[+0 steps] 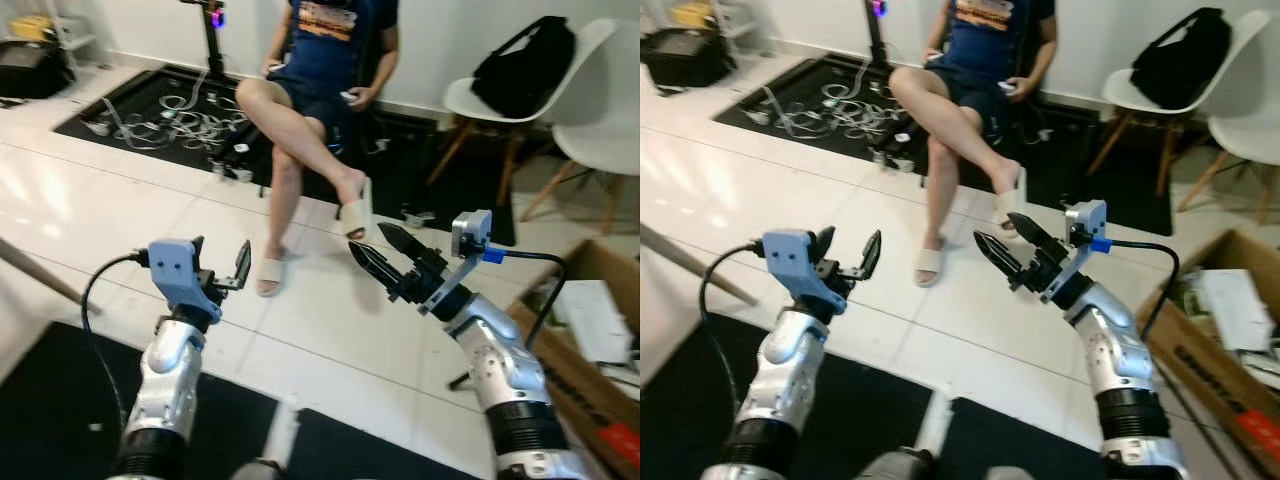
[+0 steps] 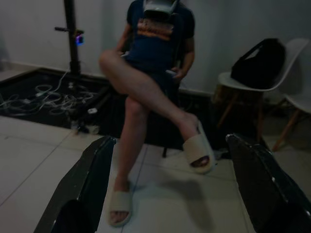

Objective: Picking trash to rubbish bin

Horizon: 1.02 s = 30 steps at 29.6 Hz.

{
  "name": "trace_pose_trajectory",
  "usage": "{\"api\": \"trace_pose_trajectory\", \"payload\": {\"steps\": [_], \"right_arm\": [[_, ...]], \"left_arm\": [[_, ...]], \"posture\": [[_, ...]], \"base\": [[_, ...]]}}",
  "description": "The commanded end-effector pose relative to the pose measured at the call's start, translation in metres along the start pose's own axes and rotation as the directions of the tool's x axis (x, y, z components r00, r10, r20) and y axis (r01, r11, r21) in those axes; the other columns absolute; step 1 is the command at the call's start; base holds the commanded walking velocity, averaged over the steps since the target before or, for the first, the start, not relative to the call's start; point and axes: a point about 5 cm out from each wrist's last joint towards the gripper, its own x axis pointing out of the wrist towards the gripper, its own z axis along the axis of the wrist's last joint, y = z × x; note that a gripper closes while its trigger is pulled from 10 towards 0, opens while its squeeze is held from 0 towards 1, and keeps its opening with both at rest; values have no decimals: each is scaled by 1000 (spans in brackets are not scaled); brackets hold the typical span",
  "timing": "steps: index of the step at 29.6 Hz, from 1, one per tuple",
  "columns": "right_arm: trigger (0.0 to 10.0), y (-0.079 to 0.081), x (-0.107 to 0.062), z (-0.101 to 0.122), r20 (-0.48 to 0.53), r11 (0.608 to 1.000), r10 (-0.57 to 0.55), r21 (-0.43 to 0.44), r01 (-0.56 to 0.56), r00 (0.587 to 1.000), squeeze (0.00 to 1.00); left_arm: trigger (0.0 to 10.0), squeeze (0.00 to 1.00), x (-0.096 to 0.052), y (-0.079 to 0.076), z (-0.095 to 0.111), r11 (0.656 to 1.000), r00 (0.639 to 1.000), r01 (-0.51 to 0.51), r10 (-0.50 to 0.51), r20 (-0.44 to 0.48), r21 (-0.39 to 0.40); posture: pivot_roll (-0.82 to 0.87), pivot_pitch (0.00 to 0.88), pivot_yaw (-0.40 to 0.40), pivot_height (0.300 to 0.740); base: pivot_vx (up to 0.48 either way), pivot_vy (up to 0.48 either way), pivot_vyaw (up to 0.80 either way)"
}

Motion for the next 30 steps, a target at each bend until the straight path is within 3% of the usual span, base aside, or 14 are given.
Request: {"api": "trace_pose_trajectory", "payload": {"steps": [1,30], "right_arm": [[10000,2,5,-1,-2,1000,19,-3,-19,1000,0],[10000,2,4,-1,0,1000,18,-2,-18,1000,0]], "left_arm": [[10000,0,-5,4,-5,1000,1000,-20,20,-20,1],[10000,0,-5,4,-4,1000,1000,-20,20,-17,-2]], "posture": [[-59,0,-33,740],[-60,0,-31,740]], "base": [[0,0,763],[0,0,765]]}}
